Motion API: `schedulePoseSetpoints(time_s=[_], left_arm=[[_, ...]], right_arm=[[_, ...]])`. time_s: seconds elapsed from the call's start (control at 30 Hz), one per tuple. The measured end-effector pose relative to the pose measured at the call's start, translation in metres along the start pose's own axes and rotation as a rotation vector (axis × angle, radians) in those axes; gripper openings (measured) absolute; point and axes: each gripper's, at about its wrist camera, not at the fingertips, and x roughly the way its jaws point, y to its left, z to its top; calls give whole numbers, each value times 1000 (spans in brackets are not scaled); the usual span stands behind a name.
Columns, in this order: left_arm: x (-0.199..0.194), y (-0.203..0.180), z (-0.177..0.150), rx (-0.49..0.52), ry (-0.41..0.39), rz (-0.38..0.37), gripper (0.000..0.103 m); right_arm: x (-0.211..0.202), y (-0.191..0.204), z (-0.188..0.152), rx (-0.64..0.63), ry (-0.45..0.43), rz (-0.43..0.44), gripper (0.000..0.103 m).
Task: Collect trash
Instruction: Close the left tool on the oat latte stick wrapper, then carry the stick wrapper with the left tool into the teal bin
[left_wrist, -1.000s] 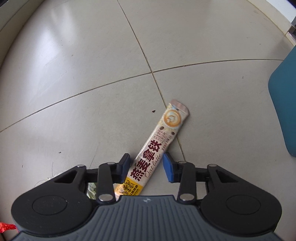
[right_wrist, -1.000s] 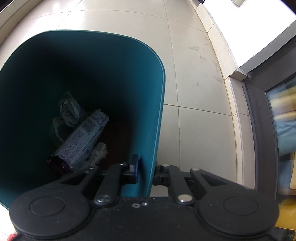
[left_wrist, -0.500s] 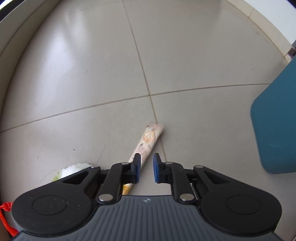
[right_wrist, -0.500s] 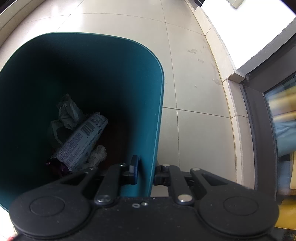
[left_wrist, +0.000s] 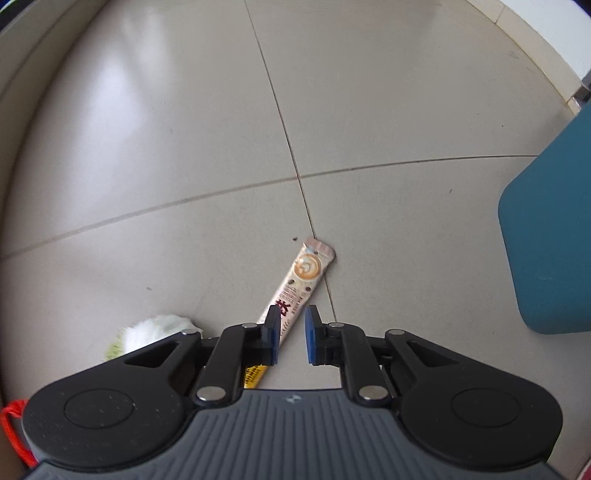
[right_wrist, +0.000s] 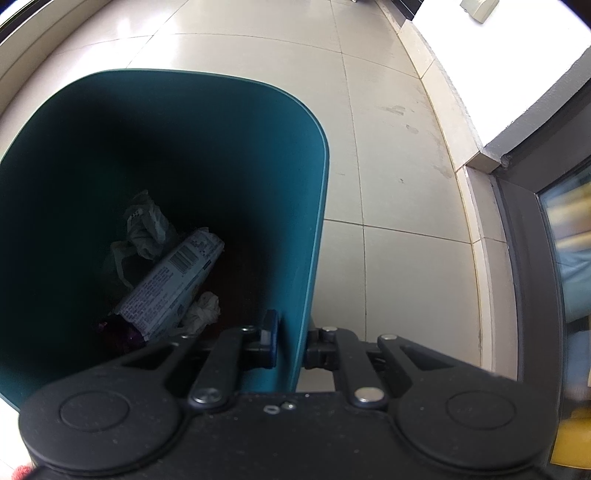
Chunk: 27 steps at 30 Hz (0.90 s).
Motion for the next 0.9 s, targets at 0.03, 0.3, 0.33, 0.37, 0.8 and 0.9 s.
schedulePoseSetpoints(time_s=[0.03, 0.3, 0.33, 0.37, 0.8, 0.9], left_arm=[[7, 2, 0, -7, 10, -3, 23], [52, 6, -9, 17, 31, -21, 67], [58, 7, -10, 22, 36, -19, 67], [62, 8, -10, 27, 36, -18, 67], [64, 3, -15, 117, -45, 42, 27], [64, 2, -19, 92, -47, 42, 25]], right_arm=[[0, 0, 0, 1, 2, -3, 10], [3, 4, 3, 14, 23, -33, 12], [4, 5, 4, 18, 27, -38, 12], [4, 5, 4, 22, 31, -43, 12], [5, 8, 5, 57, 57, -82, 14], [6, 9, 5, 56, 57, -89, 15]])
